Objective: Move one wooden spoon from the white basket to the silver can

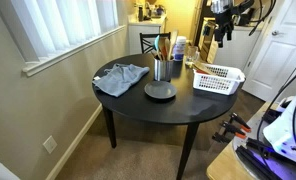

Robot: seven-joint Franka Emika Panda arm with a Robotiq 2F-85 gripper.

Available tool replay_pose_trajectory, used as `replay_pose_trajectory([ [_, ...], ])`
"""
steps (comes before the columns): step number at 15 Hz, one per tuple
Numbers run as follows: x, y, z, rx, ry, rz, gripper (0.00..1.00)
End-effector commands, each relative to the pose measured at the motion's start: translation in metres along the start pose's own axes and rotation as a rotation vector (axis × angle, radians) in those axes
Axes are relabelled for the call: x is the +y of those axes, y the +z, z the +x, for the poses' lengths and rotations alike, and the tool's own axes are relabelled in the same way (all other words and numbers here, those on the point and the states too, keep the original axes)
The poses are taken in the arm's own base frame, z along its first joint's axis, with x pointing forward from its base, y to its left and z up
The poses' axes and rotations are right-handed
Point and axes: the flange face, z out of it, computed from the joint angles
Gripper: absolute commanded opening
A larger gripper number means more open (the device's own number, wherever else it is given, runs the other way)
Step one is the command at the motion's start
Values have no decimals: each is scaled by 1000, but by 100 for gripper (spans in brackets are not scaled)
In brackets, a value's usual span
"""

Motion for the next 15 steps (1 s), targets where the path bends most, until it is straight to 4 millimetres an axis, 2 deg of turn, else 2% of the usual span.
replay_pose_trajectory([
  [1,0,0,0,-1,0,0,100],
  [3,0,0,0,-1,0,0,100],
  [5,-3,7,11,-12,40,6,100],
  [11,-8,49,60,-66,260,17,100],
  [15,-7,61,91,-27,419,15,100],
])
